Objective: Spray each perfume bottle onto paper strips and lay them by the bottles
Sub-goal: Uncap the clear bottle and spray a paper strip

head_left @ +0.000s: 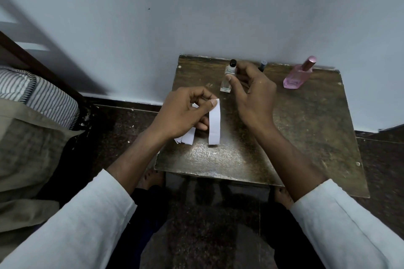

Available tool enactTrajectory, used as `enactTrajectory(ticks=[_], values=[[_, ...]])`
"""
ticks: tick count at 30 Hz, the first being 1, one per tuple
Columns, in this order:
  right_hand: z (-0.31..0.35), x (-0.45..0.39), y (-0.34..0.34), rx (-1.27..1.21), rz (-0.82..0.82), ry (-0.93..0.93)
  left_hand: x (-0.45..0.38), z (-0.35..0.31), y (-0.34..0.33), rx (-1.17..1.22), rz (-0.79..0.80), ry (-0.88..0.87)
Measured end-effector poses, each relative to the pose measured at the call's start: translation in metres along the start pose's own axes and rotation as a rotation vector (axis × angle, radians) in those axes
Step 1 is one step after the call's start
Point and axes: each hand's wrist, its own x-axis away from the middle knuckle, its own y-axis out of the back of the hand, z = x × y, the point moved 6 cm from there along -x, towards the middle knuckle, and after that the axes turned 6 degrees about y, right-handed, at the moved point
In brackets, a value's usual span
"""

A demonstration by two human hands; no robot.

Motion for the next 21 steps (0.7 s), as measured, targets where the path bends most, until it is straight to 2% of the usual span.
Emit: enactTrajectory(ticks=[8,16,21], values=[[0.001,-0.003,-0.014,0.079,0.122,0.069,-0.003,0.0,0.006,-0.008,-0.016,-0.004],[0.004,0.005,-0.002,0.069,0.114,0.054,-0.001,-0.002,0.006,-0.02,-0.021,-0.016],[0.019,0.022,0.028,0.067,0.026,0.072,0.004,-0.008,0.003,-0.038,-0.024,-0.016]])
